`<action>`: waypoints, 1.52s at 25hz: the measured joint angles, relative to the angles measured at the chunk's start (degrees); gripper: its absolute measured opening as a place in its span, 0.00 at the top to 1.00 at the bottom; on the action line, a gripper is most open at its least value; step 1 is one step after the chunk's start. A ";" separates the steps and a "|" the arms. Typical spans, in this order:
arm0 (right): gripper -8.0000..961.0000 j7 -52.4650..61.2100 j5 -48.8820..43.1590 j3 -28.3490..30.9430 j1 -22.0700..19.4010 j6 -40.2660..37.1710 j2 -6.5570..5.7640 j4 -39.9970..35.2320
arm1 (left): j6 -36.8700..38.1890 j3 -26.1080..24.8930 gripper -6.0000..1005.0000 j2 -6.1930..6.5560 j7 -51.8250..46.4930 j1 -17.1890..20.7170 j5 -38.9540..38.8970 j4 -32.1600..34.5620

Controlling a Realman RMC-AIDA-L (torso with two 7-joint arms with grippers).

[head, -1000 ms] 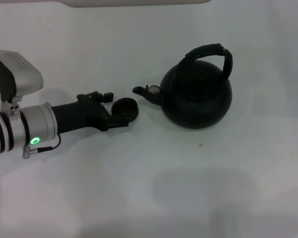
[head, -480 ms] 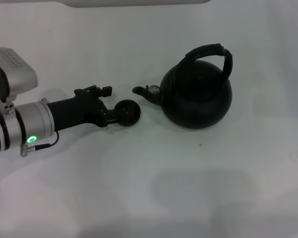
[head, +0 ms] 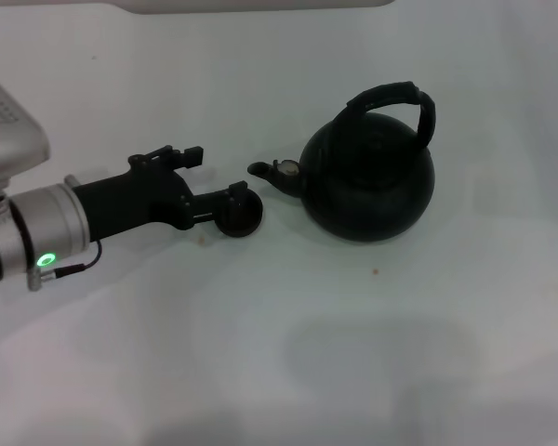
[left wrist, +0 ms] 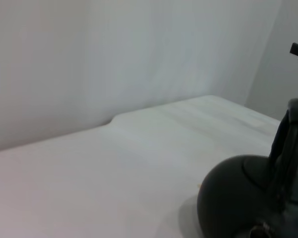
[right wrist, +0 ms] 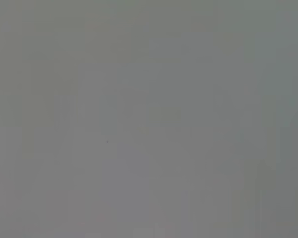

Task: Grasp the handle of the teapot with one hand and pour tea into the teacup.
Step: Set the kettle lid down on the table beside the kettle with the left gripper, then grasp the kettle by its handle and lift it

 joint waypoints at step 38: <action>0.12 77.95 -58.44 -14.41 -16.46 8.47 -0.57 -45.36 | 4.62 -30.49 0.12 -2.44 34.16 1.99 -17.51 -12.14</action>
